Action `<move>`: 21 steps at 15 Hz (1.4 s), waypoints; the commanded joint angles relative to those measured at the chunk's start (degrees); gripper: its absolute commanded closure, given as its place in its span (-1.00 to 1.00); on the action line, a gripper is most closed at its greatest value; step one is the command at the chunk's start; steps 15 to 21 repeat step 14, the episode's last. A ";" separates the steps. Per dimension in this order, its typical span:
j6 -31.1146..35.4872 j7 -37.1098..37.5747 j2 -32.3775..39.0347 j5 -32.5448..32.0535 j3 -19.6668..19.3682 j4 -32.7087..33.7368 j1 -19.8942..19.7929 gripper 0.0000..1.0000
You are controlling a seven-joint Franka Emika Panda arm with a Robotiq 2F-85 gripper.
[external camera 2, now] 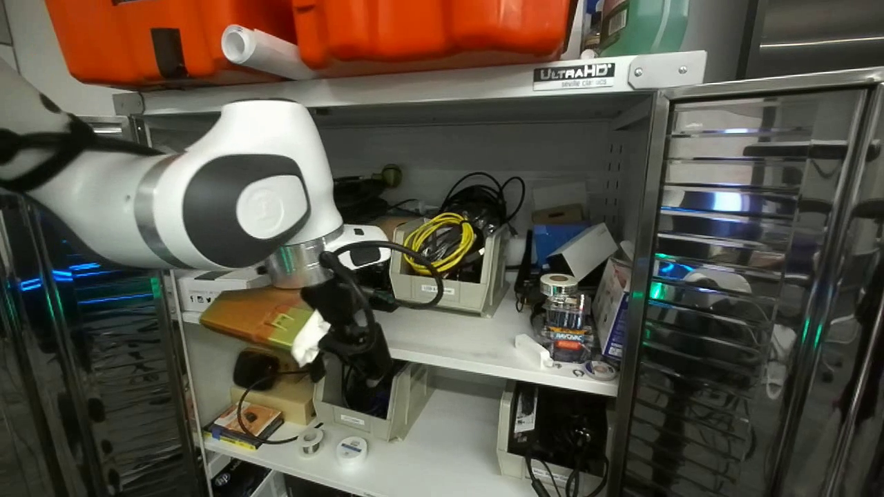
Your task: Pick up the yellow cable and put it in the tool box
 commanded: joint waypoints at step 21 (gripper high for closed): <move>-51.85 -10.20 -22.77 16.53 14.91 0.95 -21.53 -1.00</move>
